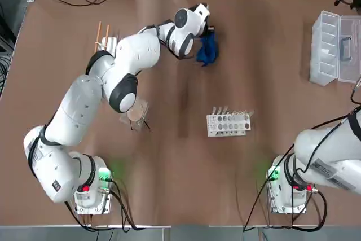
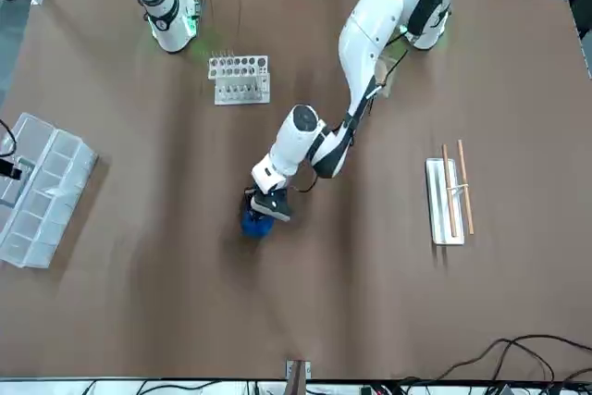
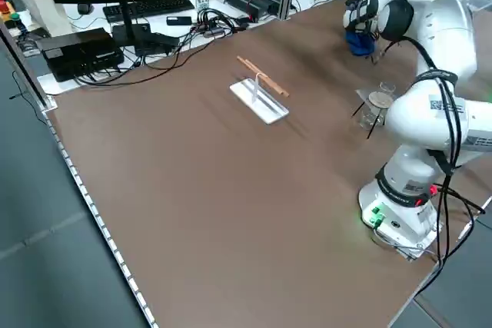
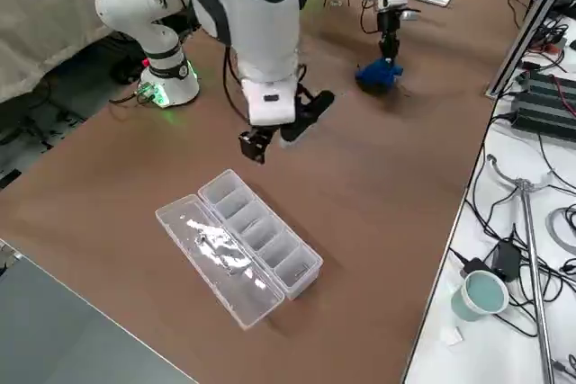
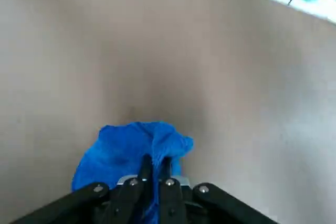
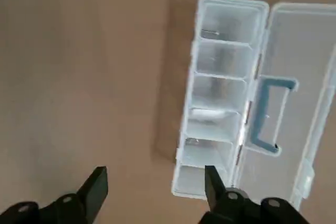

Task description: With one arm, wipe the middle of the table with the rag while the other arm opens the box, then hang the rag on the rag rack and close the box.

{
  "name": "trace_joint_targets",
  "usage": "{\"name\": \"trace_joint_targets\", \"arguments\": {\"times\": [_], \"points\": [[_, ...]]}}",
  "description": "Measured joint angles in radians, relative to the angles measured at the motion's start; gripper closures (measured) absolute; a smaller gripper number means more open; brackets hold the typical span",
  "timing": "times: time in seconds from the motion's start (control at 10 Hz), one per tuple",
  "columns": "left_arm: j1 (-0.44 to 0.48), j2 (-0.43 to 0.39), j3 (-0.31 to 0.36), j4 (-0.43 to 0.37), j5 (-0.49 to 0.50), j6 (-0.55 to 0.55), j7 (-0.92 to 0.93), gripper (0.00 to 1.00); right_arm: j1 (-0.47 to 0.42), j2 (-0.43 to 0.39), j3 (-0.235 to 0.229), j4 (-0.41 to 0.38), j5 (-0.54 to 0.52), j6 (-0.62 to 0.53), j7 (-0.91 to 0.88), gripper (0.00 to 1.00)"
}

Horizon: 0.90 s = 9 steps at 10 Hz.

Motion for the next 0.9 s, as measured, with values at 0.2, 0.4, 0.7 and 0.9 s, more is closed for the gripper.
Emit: {"name": "trace_joint_targets", "arguments": {"times": [0.2,0.4,0.7,0.9], "points": [[0.027,-0.015,0.002,0.043,0.000,0.019,-0.024,0.92,0.011,-0.005,0.008,0.000,0.004,0.002,0.003,0.05],[0.045,-0.046,0.004,0.081,0.000,0.012,-0.045,0.92,0.060,-0.035,0.014,0.005,0.009,-0.016,0.024,0.01],[0.044,-0.003,0.019,0.073,0.000,0.007,-0.046,0.92,0.166,-0.117,0.019,0.007,0.010,-0.097,0.150,0.01],[0.042,0.039,0.019,0.072,0.000,0.008,-0.045,0.92,0.221,-0.168,0.019,0.001,0.010,-0.139,0.221,0.01]]}}
